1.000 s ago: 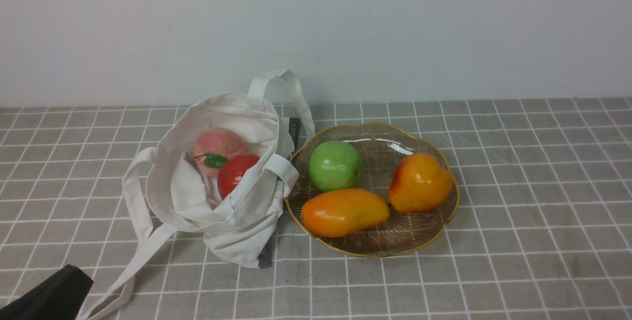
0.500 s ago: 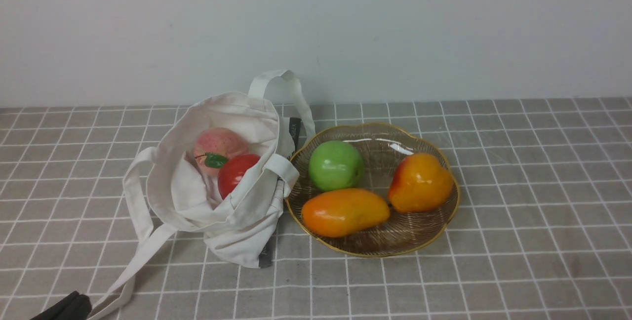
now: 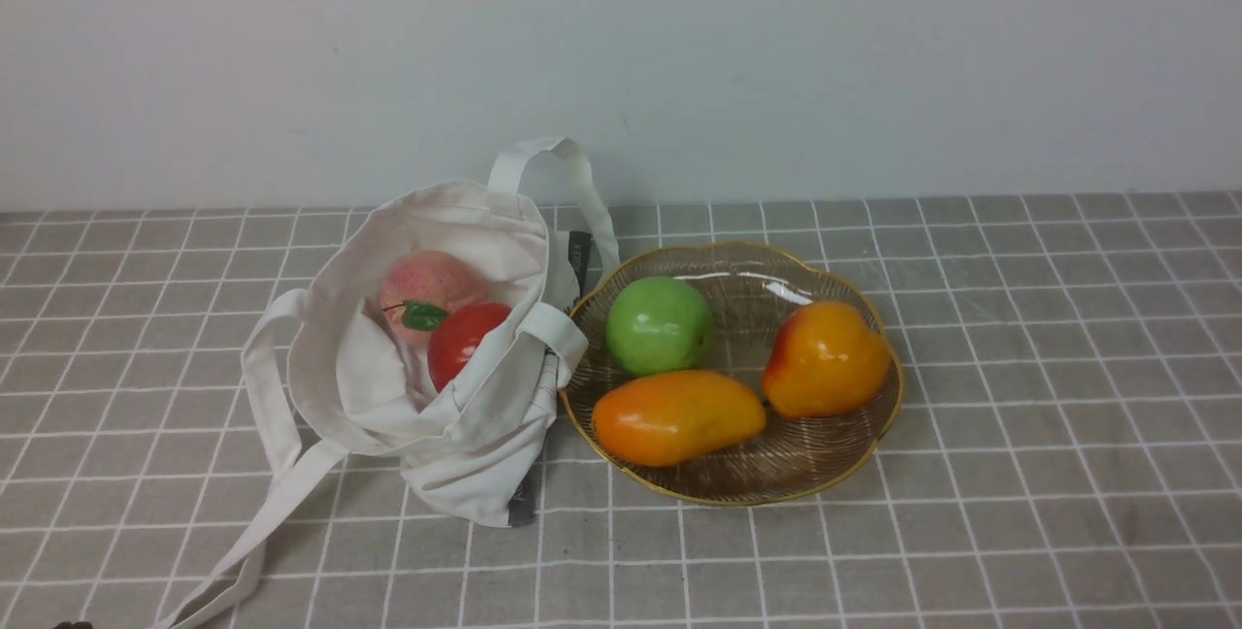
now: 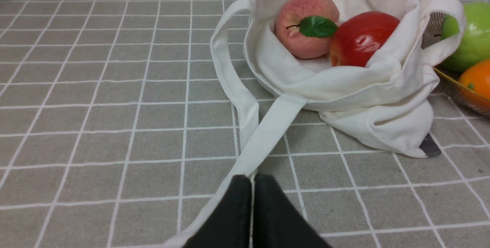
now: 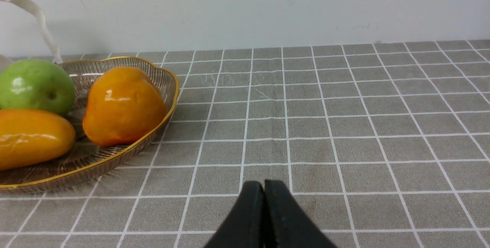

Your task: Take the fruit out of the bag on the grey coffee tablecloth and place them on the plate.

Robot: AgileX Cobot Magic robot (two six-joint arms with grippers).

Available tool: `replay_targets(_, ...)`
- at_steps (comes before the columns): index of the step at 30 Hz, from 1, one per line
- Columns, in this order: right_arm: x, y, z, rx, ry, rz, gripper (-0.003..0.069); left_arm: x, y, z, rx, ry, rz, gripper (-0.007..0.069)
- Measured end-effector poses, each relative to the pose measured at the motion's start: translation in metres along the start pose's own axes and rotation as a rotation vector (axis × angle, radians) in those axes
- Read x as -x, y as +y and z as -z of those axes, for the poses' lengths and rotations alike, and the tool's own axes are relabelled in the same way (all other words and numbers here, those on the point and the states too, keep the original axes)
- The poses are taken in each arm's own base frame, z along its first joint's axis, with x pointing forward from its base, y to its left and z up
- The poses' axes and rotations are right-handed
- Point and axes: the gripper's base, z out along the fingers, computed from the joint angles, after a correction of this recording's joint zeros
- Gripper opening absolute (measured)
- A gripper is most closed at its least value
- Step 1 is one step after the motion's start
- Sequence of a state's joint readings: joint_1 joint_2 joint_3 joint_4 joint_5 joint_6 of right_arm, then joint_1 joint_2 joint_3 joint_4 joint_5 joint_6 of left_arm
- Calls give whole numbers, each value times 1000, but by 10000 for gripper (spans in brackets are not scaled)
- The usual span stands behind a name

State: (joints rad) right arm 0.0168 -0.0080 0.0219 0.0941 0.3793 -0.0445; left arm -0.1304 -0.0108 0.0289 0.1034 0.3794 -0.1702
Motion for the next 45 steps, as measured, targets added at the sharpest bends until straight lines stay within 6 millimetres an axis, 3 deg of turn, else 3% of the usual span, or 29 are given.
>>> replay_targets(8,0,0,0,0,0,0,-15,0,4,0,76,-3,1,-8)
replay_targets(45,0,0,0,0,0,0,-15,0,5,0,82,0,-43,-8)
